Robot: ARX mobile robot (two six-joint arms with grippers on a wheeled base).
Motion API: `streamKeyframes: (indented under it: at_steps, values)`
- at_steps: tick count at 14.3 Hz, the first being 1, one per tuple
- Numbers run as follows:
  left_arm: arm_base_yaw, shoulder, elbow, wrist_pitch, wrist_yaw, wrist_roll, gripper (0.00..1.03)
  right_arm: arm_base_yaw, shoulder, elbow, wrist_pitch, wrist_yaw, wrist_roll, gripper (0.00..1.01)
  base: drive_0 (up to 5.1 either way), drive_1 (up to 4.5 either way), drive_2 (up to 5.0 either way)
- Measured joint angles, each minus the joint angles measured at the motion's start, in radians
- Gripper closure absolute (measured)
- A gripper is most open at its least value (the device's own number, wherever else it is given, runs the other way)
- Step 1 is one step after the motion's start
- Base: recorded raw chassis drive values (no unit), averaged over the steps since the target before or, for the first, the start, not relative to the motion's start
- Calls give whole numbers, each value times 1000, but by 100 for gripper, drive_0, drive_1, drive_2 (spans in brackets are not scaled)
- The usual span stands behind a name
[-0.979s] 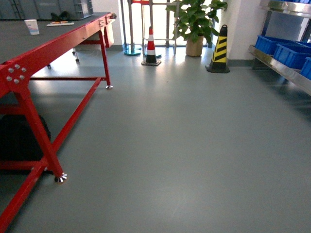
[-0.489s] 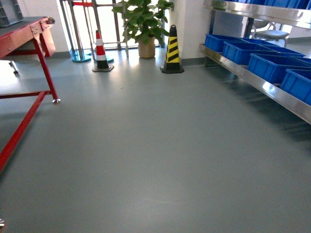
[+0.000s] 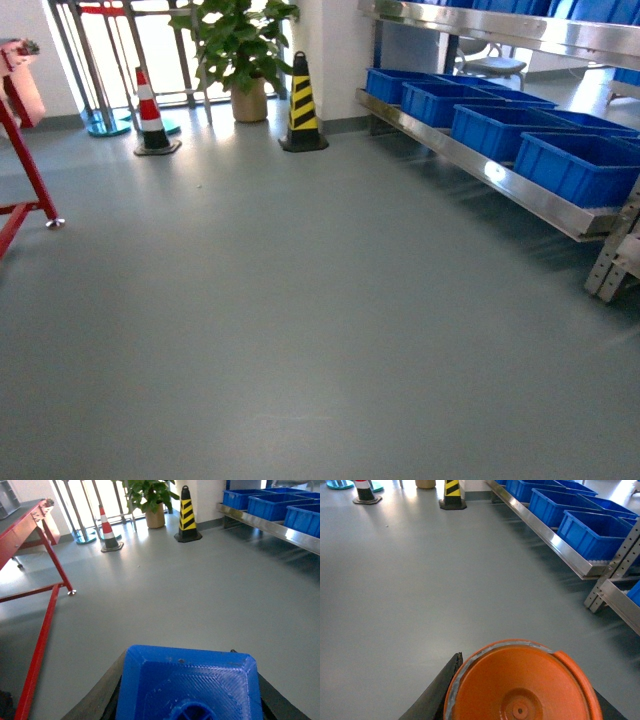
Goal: Sort blue parts and orange caps into right shelf containers
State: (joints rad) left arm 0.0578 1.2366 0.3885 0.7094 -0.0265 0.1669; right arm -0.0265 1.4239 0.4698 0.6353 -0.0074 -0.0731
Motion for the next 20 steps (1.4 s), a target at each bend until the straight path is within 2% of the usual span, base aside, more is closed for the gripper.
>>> streamKeyframes:
  at_steps: [20]
  values:
    - [-1, 0, 0, 1, -2, 0, 58, 0, 0, 0, 0, 0, 0, 57, -7, 402, -416]
